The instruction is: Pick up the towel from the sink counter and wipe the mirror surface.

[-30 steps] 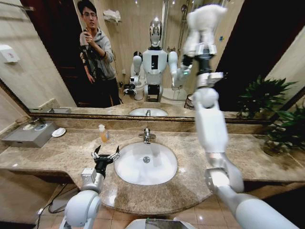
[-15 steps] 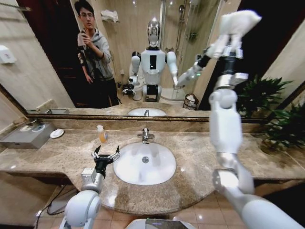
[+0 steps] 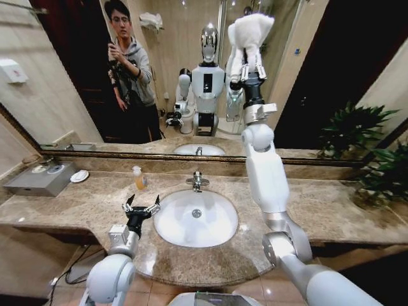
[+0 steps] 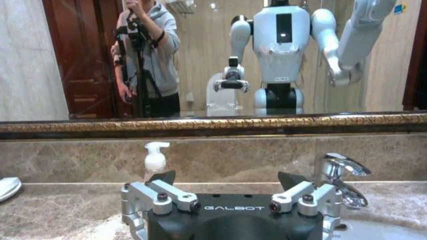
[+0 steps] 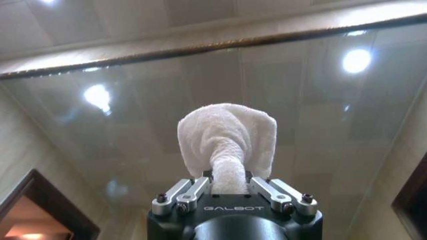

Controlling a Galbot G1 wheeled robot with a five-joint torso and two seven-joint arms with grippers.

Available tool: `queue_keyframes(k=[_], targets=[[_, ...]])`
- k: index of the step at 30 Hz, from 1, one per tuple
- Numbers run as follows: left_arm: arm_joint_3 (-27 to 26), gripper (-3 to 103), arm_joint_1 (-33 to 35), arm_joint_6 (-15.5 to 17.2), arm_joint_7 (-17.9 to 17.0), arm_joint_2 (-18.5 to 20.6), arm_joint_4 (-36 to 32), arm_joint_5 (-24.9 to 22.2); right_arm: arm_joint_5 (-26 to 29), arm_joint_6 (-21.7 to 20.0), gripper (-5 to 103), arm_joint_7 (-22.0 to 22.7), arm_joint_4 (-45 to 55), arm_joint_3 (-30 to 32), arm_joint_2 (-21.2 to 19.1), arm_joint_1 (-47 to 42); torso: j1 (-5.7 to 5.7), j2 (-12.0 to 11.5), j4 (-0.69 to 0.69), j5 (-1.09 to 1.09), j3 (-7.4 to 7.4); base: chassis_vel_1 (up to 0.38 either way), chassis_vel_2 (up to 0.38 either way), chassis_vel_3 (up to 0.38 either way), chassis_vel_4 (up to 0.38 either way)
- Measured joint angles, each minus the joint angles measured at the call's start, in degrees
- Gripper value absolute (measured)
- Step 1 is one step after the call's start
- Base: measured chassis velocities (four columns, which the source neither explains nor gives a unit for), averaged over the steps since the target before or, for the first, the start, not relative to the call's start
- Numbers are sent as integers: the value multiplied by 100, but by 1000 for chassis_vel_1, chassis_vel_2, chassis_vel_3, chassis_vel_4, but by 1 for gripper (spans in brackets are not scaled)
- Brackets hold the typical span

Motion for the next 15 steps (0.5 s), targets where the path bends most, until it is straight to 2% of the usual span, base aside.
queue_keyframes(k=[6,15], targets=[[0,100,0,0,0,0,0,0,8,-5,17,33,-2,-10,46,99,0,0,3,0,0,26,21,-21,-28],[0,100,0,0,0,0,0,0,-31,-1,17,26,-44,-86,154,156,1,-1,5,-1,0,175,150,-152,-175]])
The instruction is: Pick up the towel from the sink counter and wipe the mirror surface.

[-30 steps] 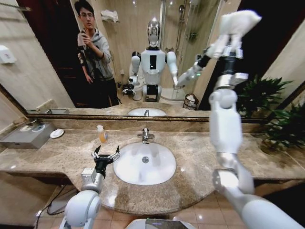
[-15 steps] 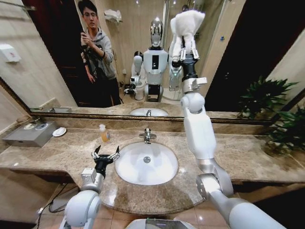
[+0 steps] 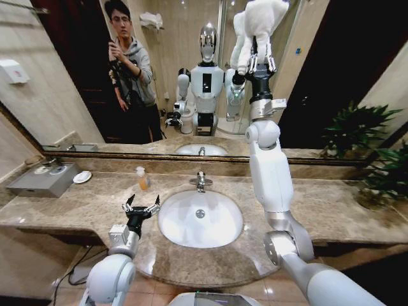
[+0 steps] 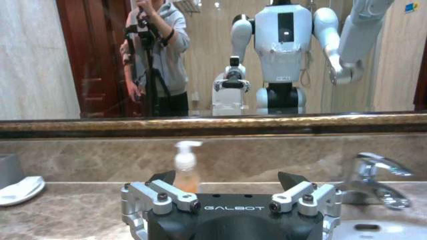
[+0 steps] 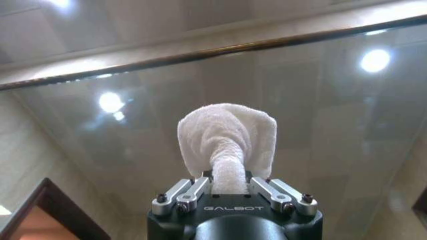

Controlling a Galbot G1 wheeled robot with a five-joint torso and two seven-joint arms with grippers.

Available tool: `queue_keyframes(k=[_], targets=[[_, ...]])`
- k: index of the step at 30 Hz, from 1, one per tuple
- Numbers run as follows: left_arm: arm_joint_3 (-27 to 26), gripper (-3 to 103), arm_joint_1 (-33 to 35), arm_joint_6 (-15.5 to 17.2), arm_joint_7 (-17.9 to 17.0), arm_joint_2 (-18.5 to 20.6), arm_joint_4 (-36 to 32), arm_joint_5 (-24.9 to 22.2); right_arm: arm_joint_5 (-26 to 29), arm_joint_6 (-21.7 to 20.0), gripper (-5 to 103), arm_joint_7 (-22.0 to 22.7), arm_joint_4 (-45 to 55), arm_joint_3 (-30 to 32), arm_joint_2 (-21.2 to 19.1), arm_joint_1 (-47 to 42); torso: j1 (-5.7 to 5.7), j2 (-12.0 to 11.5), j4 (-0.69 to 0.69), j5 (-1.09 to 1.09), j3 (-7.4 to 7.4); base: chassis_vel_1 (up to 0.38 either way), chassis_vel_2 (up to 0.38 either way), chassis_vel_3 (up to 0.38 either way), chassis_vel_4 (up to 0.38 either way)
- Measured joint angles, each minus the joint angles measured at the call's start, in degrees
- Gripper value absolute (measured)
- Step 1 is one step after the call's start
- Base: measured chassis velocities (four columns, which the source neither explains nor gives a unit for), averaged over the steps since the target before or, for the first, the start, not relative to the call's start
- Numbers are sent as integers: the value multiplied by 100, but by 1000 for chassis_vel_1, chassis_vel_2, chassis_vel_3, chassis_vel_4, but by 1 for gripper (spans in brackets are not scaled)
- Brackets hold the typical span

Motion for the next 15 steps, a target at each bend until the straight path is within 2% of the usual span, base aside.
queue_keyframes(k=[4,7,8,15], targets=[[0,100,1,0,0,0,0,0,-132,7,17,-14,-41,-35,60,58,-2,0,1,-2,-1,242,234,-237,-227],[-1,100,1,0,0,0,0,0,-146,-5,17,-12,-49,-85,90,111,-1,0,-2,7,-1,276,274,-254,-289],[0,100,1,0,0,0,0,0,-146,-18,17,-11,-51,-118,100,130,-1,0,-3,-1,0,270,285,-286,-297],[-2,100,0,0,0,2,0,0,-108,-335,17,159,-177,-305,278,447,0,0,1,-2,0,306,305,-292,-292]])
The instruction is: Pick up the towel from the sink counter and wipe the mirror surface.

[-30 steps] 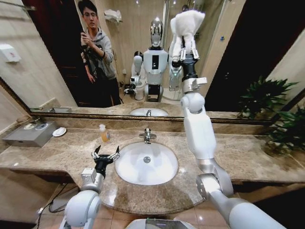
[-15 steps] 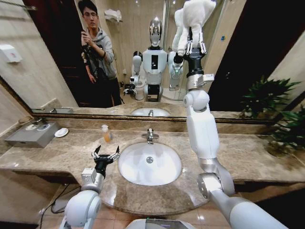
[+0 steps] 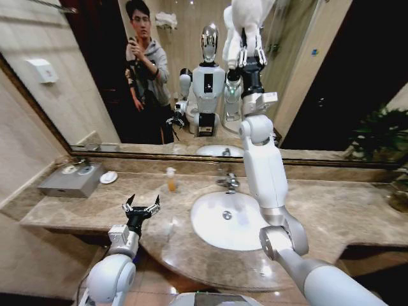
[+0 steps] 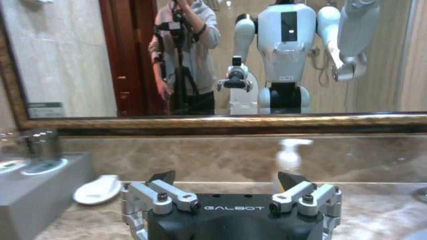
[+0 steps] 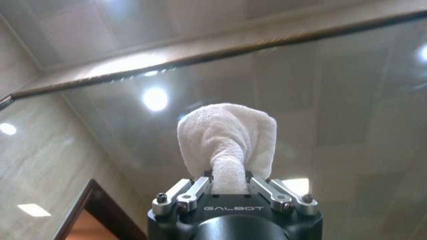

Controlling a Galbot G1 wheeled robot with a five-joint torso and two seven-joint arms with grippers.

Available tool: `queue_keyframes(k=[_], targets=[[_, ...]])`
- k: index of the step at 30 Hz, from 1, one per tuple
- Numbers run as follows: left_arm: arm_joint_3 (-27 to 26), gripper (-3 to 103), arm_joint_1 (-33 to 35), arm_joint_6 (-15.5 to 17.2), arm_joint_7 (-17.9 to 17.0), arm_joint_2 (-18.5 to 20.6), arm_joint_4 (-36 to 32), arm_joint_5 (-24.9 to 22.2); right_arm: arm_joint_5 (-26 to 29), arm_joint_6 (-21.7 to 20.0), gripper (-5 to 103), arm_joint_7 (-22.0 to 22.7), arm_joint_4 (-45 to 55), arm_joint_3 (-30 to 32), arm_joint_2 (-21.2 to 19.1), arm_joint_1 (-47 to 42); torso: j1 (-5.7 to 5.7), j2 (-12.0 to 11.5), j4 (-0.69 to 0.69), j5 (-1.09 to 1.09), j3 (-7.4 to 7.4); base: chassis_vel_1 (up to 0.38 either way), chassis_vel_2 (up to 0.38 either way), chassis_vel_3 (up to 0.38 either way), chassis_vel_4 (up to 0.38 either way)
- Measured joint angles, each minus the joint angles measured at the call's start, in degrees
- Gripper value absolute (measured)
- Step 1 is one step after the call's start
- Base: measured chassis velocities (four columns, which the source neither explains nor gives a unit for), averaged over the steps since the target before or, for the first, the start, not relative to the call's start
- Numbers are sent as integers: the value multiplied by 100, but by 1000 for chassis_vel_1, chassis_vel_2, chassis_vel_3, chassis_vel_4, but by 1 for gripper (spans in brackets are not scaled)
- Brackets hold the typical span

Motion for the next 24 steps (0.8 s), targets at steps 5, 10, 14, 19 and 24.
queue_keyframes(k=[5,10,14,19,24], targets=[[-1,100,1,0,-2,0,0,0,-545,-57,17,97,-412,-72,170,265,0,0,1,-1,0,147,102,-73,-128],[2,100,0,0,0,-3,0,0,-907,-57,17,70,-525,-541,170,284,-3,1,-7,7,-1,-42,-67,5,-2],[3,100,1,0,1,-4,0,0,-1139,-6,17,35,-699,-908,169,252,-2,1,-2,5,-1,-69,-79,48,89],[2,100,0,0,1,-2,0,0,-1327,40,17,45,-910,-757,166,245,-1,0,-3,2,0,5,10,-2,-8],[1,100,1,0,1,-2,0,0,-1188,-26,17,144,-796,-383,165,269,-1,0,-1,3,0,0,0,0,0]])
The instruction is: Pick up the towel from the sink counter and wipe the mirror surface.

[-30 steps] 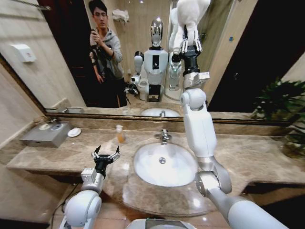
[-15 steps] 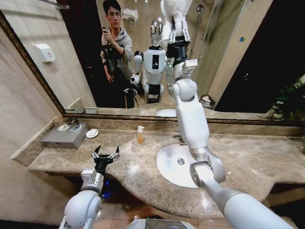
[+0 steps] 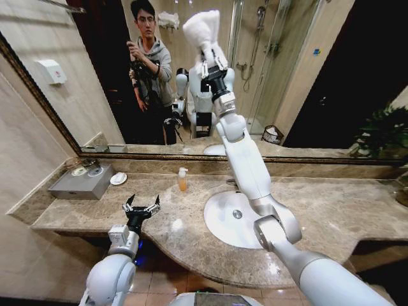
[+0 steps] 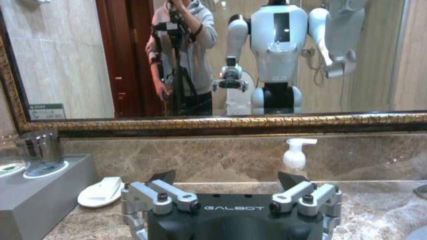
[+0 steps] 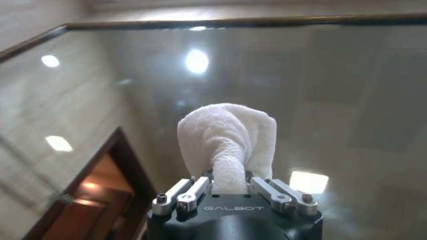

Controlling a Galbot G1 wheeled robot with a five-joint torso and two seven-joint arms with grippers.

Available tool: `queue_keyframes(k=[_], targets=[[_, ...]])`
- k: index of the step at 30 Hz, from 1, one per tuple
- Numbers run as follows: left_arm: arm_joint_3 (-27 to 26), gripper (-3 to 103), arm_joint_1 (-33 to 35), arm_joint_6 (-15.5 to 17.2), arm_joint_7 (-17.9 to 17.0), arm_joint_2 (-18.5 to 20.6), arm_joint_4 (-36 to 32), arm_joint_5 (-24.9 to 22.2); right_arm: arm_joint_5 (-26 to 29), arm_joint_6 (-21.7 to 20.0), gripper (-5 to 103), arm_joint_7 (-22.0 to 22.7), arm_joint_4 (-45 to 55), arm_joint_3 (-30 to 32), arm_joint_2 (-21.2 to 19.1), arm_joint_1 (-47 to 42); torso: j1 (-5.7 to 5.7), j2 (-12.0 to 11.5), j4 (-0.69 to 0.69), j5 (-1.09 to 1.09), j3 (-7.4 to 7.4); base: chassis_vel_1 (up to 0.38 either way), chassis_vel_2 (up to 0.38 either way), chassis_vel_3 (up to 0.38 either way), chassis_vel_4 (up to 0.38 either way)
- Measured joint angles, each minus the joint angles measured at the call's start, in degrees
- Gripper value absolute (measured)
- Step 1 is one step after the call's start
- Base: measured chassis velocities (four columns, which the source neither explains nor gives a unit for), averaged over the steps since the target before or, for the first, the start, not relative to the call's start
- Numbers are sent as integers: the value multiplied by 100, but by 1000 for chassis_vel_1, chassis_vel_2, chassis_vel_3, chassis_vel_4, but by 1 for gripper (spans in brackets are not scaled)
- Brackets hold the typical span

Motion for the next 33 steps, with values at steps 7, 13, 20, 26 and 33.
queue_keyframes(k=[7,13,20,26,33], targets=[[0,100,1,0,-1,0,0,0,368,-78,17,131,210,1087,-129,20,0,0,-2,4,0,0,0,0,0],[0,100,0,0,0,0,0,0,538,-81,17,153,81,1578,-256,177,0,0,-6,4,0,0,0,0,0],[-1,100,1,0,0,0,0,0,133,36,17,-68,8,991,-14,127,-1,0,2,-1,-1,0,0,0,0],[0,100,0,0,0,0,0,0,-174,153,17,-298,-199,-29,-8,82,0,0,2,-2,-1,0,0,0,0],[0,100,0,0,0,0,0,0,-331,302,17,-374,-589,-353,-1,49,-2,1,-1,0,-2,0,0,0,0]])
